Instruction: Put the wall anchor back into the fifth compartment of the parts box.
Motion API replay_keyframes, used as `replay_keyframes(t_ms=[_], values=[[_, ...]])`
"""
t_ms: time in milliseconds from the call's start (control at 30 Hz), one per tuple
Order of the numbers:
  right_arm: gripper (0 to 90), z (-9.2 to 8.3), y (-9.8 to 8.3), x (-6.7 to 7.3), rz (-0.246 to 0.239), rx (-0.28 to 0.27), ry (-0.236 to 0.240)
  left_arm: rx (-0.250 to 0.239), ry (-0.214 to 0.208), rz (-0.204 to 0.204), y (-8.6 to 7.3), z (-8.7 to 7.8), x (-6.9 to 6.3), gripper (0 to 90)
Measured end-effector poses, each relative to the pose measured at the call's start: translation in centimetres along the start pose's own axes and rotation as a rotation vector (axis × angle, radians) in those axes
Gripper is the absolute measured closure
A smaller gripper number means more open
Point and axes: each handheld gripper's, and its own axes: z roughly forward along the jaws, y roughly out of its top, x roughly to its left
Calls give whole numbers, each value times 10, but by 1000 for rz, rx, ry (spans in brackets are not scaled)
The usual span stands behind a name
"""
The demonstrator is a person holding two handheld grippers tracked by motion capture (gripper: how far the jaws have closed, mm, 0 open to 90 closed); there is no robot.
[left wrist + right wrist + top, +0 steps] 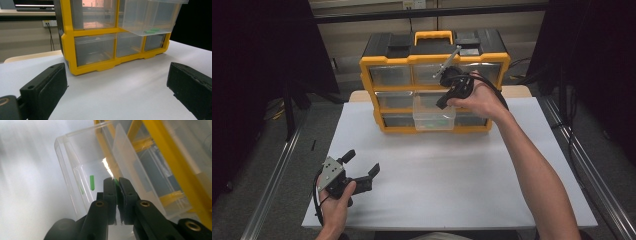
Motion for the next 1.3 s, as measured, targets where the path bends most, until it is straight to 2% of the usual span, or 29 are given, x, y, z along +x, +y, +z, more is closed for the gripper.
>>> replay_keyframes(t_ms=[33, 100, 133, 233, 267, 333, 433, 467, 500, 533, 567, 600, 633, 667, 700, 733, 767, 800, 867, 900, 933, 1000, 1100, 1167, 1300], values=[[849, 2, 0, 1, 17, 1, 4, 2, 1, -1, 0, 0, 0, 30], [846, 5, 1, 0, 11, 13, -2, 0, 6, -3, 0, 1, -1, 30], [846, 7, 0, 0, 18, 23, -5, 12, 0, 10, 0, 2, 0, 30], [842, 7, 1, 0, 24, 15, -17, 16, 2, 0, -1, 5, -1, 30], [792, 6, 0, -2, 21, -9, -22, 22, 6, 7, -1, 5, -1, 30], [780, 5, -1, -3, 3, -26, -18, 24, 5, -2, -2, 6, -2, 30], [675, 2, -2, -3, 12, -67, -25, 22, 15, 5, -2, 5, 0, 30], [661, 1, -2, -3, 27, -84, -31, 24, 6, 3, -3, 5, 0, 30], [608, 0, -3, -3, 27, -98, -29, 26, 16, -2, -3, 4, 0, 30], [452, -3, -5, -4, 41, -148, -33, 28, 14, 1, -3, 4, 0, 30], [452, -3, -5, -4, 41, -148, -33, 27, 13, 3, -3, 3, 0, 30], [339, -6, -8, -4, 68, -192, -35, 29, 15, 5, -3, 2, 0, 30], [339, -6, -8, -4, 68, -192, -35, 29, 15, 5, -3, 2, 0, 30], [227, -8, -12, -4, 97, -241, -45, 27, 11, 3, -3, 2, 0, 30], [227, -8, -12, -4, 97, -241, -45, 27, 11, 3, -3, 2, 0, 30], [144, -9, -18, -3, 124, -286, -39, 20, 10, 1, -4, 1, 0, 30], [144, -9, -18, -3, 124, -286, -39, 20, 10, 1, -4, 1, 0, 30], [76, -8, -26, -1, 152, -316, -37, 28, 9, 10, -3, -1, 1, 30], [71, -8, -30, 0, 160, -333, -43, 14, 6, -3, -4, -2, 1, 30], [70, -8, -35, 0, 159, -351, -47, 15, 17, 3, -3, -3, 1, 30], [34, -9, -45, 2, 184, -401, -64, 5, 14, -6, -2, -4, -1, 30], [29, -11, -55, 5, 208, -449, -72, 15, 1, 18, -2, -6, 0, 30], [29, -14, -70, 7, 252, -523, -77, 6, 18, 4, -2, -6, -1, 30], [27, -15, -80, 10, 259, -565, -86, 11, 27, 4, -3, -7, 0, 30], [35, -12, -99, 17, 281, -612, -137, 11, 22, 5, -3, -7, 1, 30]])
